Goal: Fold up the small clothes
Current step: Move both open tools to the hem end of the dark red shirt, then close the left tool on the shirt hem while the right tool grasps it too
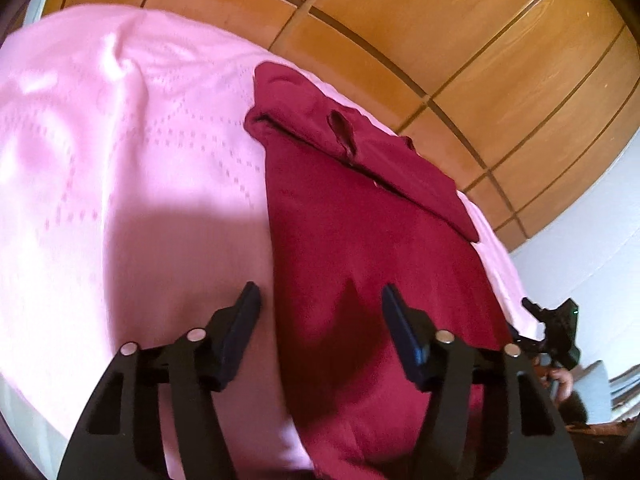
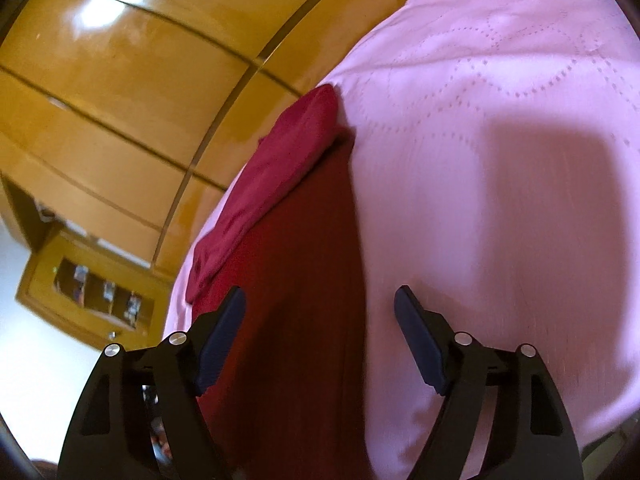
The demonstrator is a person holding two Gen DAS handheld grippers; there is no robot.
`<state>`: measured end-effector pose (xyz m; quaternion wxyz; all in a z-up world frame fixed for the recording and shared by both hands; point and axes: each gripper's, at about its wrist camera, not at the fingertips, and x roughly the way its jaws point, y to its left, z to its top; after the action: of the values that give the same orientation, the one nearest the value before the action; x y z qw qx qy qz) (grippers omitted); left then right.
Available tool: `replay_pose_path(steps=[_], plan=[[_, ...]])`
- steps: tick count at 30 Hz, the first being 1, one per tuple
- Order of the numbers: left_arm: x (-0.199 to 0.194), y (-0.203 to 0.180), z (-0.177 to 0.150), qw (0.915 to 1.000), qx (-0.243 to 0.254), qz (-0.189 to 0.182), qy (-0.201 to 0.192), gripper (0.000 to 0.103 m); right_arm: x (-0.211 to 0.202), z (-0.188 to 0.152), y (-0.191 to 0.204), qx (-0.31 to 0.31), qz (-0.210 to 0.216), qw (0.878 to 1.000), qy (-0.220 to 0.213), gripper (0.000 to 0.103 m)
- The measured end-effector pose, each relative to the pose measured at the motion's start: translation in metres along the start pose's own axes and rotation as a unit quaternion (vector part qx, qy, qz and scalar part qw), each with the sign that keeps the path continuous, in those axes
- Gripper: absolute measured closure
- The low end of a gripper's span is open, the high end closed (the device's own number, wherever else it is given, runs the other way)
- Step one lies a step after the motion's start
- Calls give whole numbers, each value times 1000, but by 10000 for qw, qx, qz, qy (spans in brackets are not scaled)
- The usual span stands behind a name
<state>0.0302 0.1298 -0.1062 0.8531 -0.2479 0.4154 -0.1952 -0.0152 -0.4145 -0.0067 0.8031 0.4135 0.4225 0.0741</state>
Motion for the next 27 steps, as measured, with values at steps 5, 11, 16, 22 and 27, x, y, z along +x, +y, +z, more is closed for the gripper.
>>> replay_pose_path(steps=[5, 11, 16, 22, 27], plan=[[-3, 1, -7, 9997, -87, -80, 217, 49, -10, -23, -8, 113, 85, 9999, 52, 36], [-8, -3, -17, 9982, -6, -123, 588, 52, -19, -40, -16, 231, 294, 9992, 156, 38], [-11, -5, -30, 9951, -93, -269, 945, 54, -24, -53, -17, 132, 403, 9986, 307, 38], [-8, -3, -47, 9894, -191, -391, 1385, 61, -26, -61, -14, 22, 448, 9980, 445, 38], [-1, -2, -54, 9853, -326, -477, 1608, 72, -24, -65, -10, -148, 387, 9976, 562, 38]])
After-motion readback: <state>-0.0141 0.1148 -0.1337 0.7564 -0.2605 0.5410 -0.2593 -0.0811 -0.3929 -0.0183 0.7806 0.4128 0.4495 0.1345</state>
